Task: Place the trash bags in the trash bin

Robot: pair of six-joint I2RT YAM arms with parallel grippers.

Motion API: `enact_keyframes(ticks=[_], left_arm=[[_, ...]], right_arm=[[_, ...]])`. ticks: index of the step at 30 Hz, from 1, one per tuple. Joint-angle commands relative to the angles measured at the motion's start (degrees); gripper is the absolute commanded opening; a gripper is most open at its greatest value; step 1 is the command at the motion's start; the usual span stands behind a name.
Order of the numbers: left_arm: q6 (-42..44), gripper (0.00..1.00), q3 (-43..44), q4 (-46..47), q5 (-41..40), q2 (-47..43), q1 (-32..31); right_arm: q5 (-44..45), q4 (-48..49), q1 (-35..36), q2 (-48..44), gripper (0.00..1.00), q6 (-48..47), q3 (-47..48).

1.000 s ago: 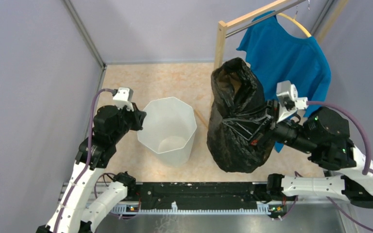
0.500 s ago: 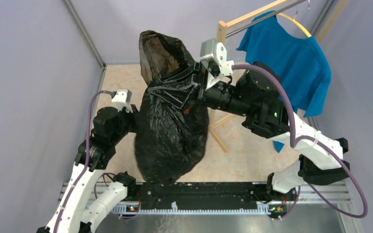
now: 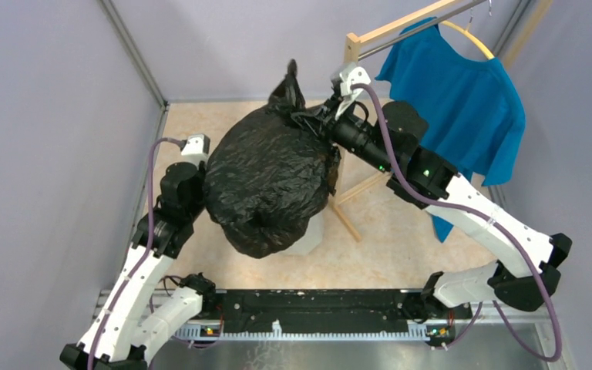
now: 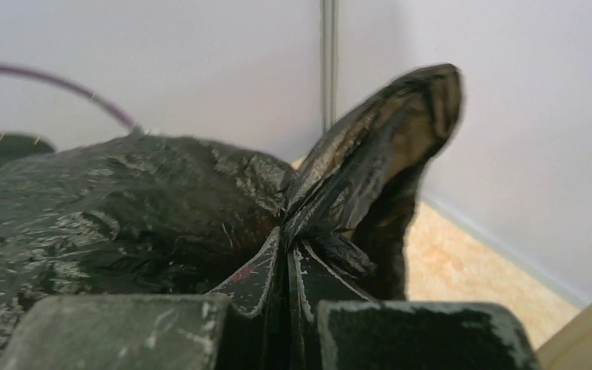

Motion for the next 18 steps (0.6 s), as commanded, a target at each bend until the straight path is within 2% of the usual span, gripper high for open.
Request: enact_keyframes(ticks=[1, 4, 8, 18], left_arm=[[-0.29, 0.0, 3.59, 7.29, -1.13, 4.87, -0.1], [1.27, 0.0, 5.75, 5.97, -1.39, 7.37, -0.05], [3.46, 0.0, 7.83, 3.95, -1.94, 8.34, -0.07], [5.57, 0.01, 12.2, -1.82, -1.64, 9.08, -0.11]], right_arm=[[1.66, -0.95, 0.5, -6.59, 0.0, -1.2, -1.3], [2.92, -4.75, 0.5, -5.88, 0.0, -3.92, 0.77], [0.86, -3.76, 0.5, -4.58, 0.0, -5.79, 4.48], [-7.63, -3.52, 0.5, 7.92, 0.0, -6.11, 25.34]])
